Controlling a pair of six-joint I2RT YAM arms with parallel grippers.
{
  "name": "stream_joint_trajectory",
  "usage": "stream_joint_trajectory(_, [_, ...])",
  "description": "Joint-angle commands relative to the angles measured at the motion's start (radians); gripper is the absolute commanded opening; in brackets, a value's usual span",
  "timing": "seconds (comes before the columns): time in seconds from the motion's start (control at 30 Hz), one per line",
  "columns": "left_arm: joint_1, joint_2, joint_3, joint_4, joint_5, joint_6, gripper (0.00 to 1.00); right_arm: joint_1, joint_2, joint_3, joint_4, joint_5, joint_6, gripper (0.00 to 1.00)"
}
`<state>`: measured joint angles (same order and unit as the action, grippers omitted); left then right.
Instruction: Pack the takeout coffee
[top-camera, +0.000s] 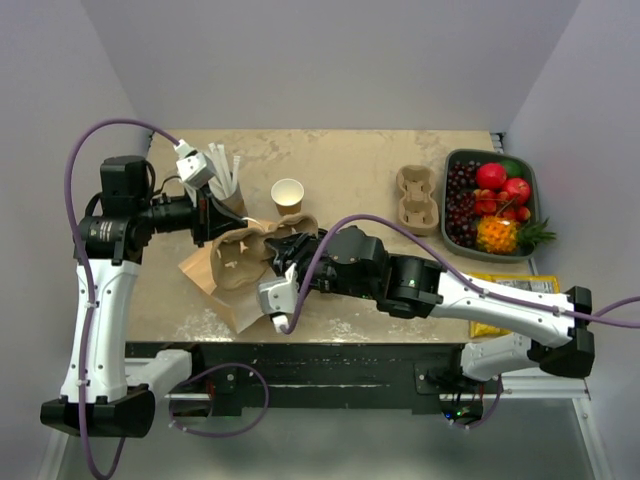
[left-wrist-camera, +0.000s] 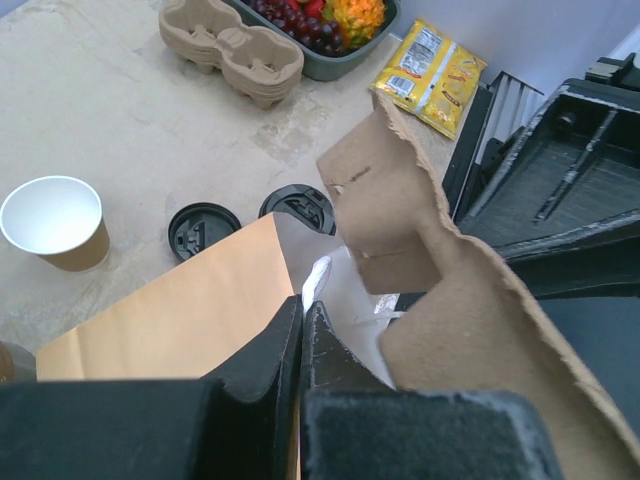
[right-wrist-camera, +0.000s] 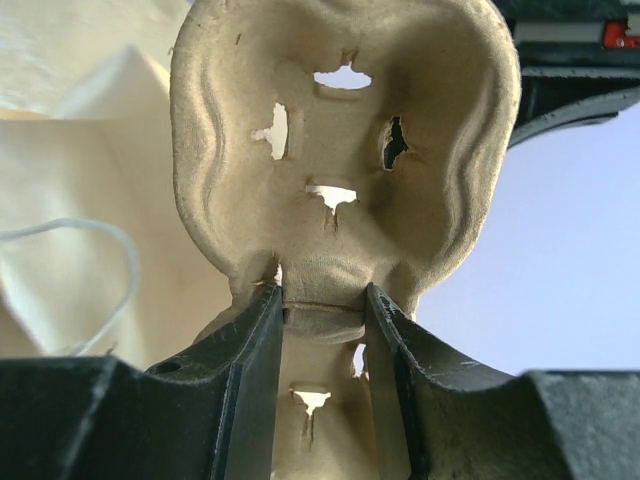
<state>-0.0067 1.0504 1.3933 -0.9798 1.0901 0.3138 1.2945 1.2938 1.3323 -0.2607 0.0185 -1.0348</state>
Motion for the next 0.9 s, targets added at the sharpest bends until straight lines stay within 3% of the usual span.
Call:
stream_joint_trajectory(0.0, [0.007, 0.007, 0.038, 0.033, 0.054, -0.047, 0.0, -0.001, 0.044, -0.013, 0.208, 0.153, -0.042, 0.0])
stream_joint_trajectory(0.23, [0.007, 0.011, 0.046, 0.11, 0.131, -0.189, 0.0, 0.025, 0.082, -0.1, 0.313, 0.192, -0.122, 0.0])
stream_joint_trajectory(0.53, [0.082, 0.04, 0.033, 0.234, 0.226, -0.367, 0.0, 0.077, 0.002, -0.194, 0.314, 0.19, -0.163, 0.0])
stream_joint_trajectory(0.7, [0.09, 0.048, 0.047, 0.227, 0.229, -0.364, 0.0, 0.086, -0.014, -0.194, 0.264, 0.167, -0.143, 0.0])
stream_joint_trajectory(0.87, [0.09, 0.071, 0.081, 0.132, 0.199, -0.236, 0.0, 0.086, -0.057, -0.177, 0.134, 0.141, -0.104, 0.0])
